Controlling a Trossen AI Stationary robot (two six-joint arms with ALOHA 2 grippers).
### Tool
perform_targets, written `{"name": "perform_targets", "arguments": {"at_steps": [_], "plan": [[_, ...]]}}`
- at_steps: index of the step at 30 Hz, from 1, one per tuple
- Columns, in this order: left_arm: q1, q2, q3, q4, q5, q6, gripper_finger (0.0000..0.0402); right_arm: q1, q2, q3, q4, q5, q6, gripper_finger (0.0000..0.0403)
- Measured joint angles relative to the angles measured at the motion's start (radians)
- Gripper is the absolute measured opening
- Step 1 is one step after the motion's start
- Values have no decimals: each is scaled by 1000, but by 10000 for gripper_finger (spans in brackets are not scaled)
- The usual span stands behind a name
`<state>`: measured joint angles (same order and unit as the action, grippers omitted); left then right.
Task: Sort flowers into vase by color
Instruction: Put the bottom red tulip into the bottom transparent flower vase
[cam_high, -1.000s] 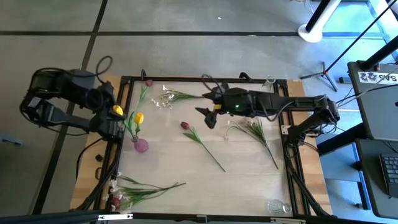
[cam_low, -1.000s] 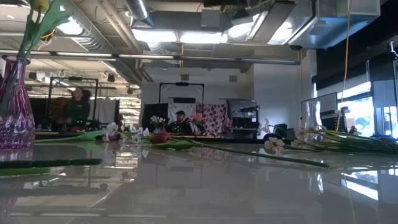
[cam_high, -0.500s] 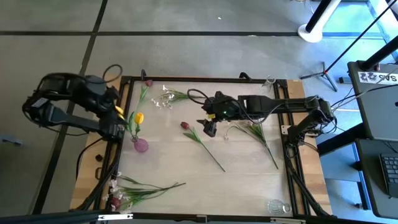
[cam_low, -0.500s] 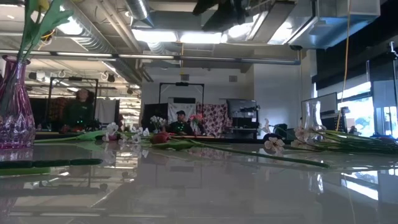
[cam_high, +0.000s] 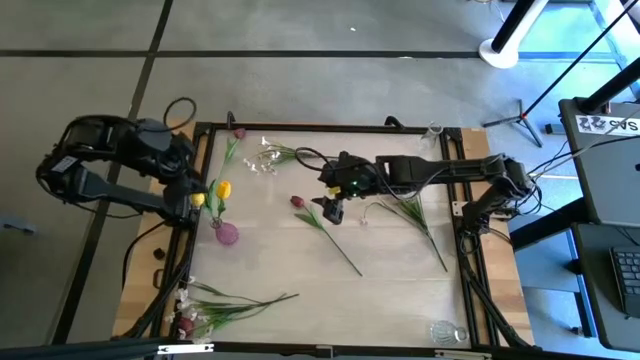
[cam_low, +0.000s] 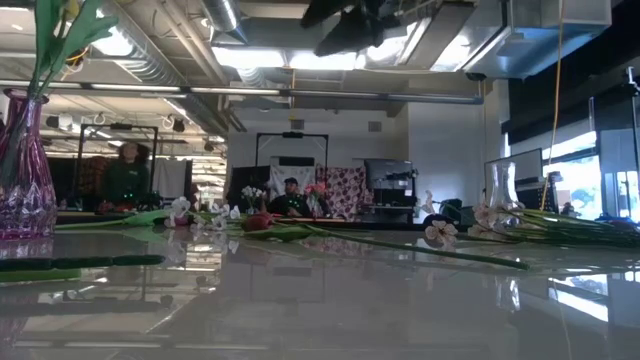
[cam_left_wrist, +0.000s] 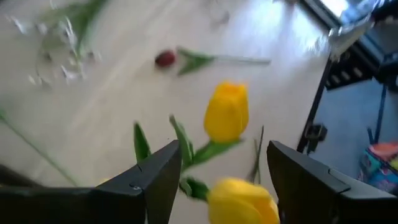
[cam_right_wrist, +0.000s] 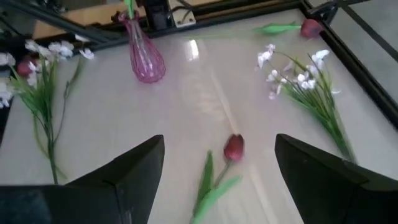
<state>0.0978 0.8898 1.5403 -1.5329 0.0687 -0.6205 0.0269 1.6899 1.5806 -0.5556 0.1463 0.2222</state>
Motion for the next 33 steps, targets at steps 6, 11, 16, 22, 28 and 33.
{"name": "perform_targets", "arguments": {"at_steps": [6,11,16,22,28,33], "plan": [[0,1,4,-23,-26,-5,231,0,85,0,-25,40,128,305],[0,12,4,53,-70,2,231,0,177,0,1,42,181,305],[0,-2,4,258,-219,3,231,-4,286,0,60,54,238,301],[0,2,5,524,-397,5,231,-15,429,-1,119,61,248,260],[0,15,4,751,-466,60,231,-16,513,-1,104,53,301,194],[-10,29,4,934,-444,151,231,-17,518,1,102,56,293,119]]}}
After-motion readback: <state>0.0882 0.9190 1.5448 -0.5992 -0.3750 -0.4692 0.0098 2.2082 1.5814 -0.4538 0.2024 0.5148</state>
